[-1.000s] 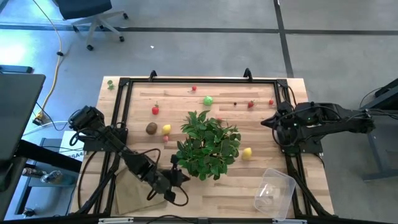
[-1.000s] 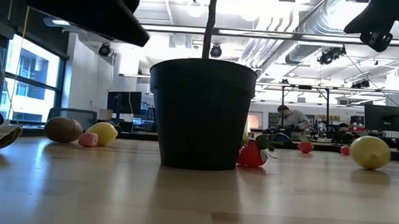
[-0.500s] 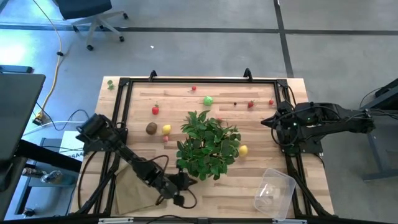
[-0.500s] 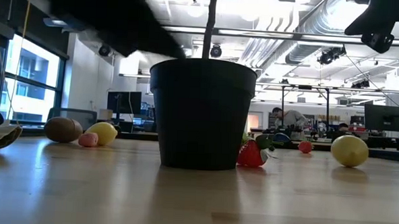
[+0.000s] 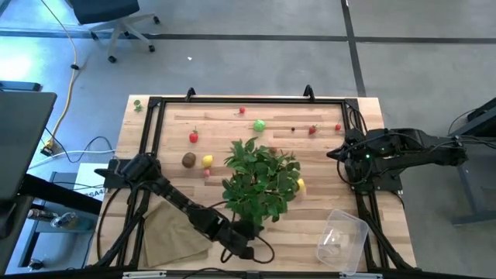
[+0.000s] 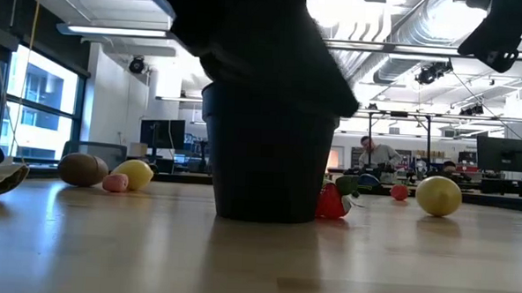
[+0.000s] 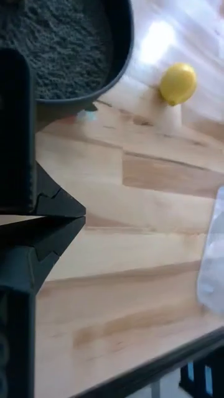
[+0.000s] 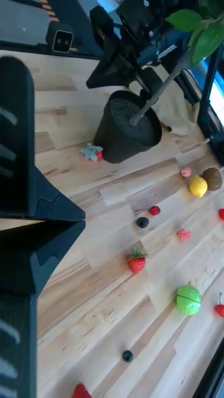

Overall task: Pick and placing Produce into tupperware
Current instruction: Move the plant from the center of the table to the top right of the table

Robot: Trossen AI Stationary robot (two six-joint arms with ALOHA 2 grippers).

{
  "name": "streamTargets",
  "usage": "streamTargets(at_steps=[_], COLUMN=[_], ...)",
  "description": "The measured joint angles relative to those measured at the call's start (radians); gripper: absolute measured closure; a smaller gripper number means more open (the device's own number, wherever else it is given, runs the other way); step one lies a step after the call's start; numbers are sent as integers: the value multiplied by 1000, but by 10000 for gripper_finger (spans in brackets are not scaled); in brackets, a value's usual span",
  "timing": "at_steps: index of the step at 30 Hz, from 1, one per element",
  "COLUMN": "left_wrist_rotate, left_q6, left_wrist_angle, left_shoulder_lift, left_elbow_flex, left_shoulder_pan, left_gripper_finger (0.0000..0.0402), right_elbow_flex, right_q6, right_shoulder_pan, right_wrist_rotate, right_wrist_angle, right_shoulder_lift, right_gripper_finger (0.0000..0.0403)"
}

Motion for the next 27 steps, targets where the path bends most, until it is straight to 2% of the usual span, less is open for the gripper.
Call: streamTargets(at_steps=[8, 16, 21, 27], left_wrist_rotate=[-81, -156, -168, -172], left_q6=[-132, -197, -233, -234], left_wrist_angle=[-119, -152, -172, -174], left_shoulder_lift=[-1, -1, -1, -1], left_elbow_flex=[6, 6, 6, 6], left_shoulder_pan=[1, 13, 45, 96], left_gripper_finger=[401, 401, 401, 401], right_elbow_flex=[0, 0, 0, 0], right_q6=[0, 0, 0, 0], right_shoulder_pan=[0, 0, 0, 0], right_wrist_rotate=[0, -1, -57, -70], right_wrist_angle=[0, 1, 16, 14], right_shoulder_lift=[0, 0, 17, 57], right_gripper_finger=[403, 403, 403, 403])
